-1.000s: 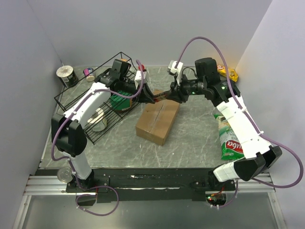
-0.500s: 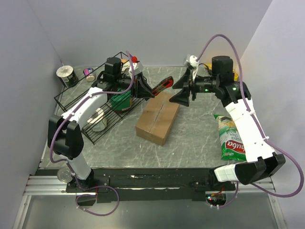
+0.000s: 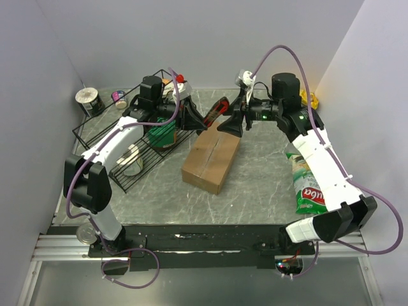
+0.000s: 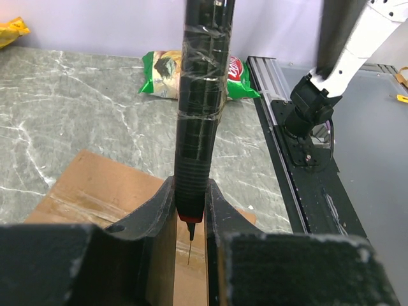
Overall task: Unpack the express box
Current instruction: Pick up the knife from the center of the board.
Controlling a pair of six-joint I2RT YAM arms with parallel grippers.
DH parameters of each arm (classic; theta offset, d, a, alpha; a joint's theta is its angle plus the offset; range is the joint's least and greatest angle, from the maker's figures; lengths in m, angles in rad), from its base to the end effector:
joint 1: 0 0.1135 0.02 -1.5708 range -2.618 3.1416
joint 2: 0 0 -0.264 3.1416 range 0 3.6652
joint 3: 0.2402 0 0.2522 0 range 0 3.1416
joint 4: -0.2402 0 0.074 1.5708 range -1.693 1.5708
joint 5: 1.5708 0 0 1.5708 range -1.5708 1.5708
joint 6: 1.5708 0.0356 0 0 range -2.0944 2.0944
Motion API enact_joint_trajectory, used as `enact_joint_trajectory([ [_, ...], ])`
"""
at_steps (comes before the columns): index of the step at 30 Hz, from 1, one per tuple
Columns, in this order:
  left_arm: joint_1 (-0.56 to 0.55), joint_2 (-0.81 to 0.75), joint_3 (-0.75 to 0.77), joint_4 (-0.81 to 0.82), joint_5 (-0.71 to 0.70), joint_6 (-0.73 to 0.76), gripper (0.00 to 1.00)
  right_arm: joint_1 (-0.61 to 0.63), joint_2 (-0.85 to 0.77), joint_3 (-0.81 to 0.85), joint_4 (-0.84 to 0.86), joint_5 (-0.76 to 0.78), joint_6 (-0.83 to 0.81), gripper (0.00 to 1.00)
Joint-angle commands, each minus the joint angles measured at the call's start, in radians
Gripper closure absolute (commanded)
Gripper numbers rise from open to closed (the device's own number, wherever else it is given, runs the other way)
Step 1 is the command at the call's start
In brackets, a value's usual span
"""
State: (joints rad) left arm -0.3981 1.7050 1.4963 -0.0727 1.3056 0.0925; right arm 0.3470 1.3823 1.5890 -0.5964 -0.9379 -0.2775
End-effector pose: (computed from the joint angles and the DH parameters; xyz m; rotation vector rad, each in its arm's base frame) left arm 0.3438 -0.1819 0.3599 1.2871 1.3352 -1.3990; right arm 0.2591 0.1242 0.4457 -1.1379 1.5295 0.9560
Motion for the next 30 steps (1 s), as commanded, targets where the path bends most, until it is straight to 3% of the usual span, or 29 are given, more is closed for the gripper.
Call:
enact_joint_trajectory([
  [1,-0.016,-0.058,0.048,0.004,0.034,0.030,0.99,0.010,0.034,0.032,0.024,0.060,-0.032,0.26],
  [5,-0.016,-0.048,0.105,-0.152,0.015,0.145,0.99,0.012,0.055,0.080,-0.061,0.045,-0.109,0.26],
  [9,-0.016,-0.006,0.200,-0.427,-0.008,0.350,0.99,0.010,0.090,0.144,-0.144,0.025,-0.166,0.25],
  [15,-0.036,0.047,0.304,-0.645,-0.072,0.553,0.99,0.024,0.130,0.203,-0.186,0.008,-0.198,0.27],
  [30,-0.041,0.059,0.297,-0.639,-0.083,0.543,0.99,0.075,0.146,0.223,-0.240,0.011,-0.241,0.31],
])
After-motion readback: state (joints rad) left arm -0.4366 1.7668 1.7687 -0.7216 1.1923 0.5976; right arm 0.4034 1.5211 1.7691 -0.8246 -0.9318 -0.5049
